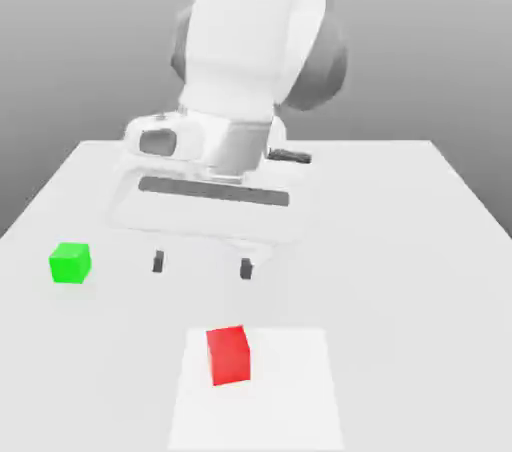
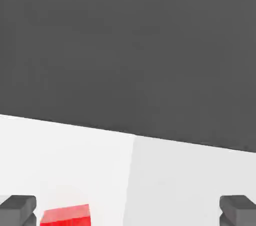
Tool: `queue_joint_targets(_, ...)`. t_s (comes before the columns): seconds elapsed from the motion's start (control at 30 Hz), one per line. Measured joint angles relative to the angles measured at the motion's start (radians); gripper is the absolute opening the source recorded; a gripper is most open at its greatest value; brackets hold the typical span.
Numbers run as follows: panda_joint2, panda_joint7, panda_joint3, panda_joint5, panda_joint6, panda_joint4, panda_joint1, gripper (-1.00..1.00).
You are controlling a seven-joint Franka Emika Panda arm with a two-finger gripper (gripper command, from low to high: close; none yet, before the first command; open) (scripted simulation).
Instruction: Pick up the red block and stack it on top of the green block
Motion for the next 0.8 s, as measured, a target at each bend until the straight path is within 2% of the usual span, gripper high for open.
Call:
queue_joint_targets(0.23,0.127,-0.227,-0.004,0.223,0.120,-0.098,0.024,0.00)
queue_joint_targets(0.4,0.194,-0.241,-0.006,0.242,0.181,-0.085,0.023,0.00)
queue_joint_targets(0.7,0.351,-0.227,-0.028,0.219,0.313,-0.071,0.040,0.00)
queue_joint_targets(0.73,0.366,-0.225,-0.032,0.215,0.326,-0.071,0.043,-1.00)
queue_joint_targets(0.8,0.366,-0.225,-0.032,0.215,0.326,-0.071,0.043,-1.00)
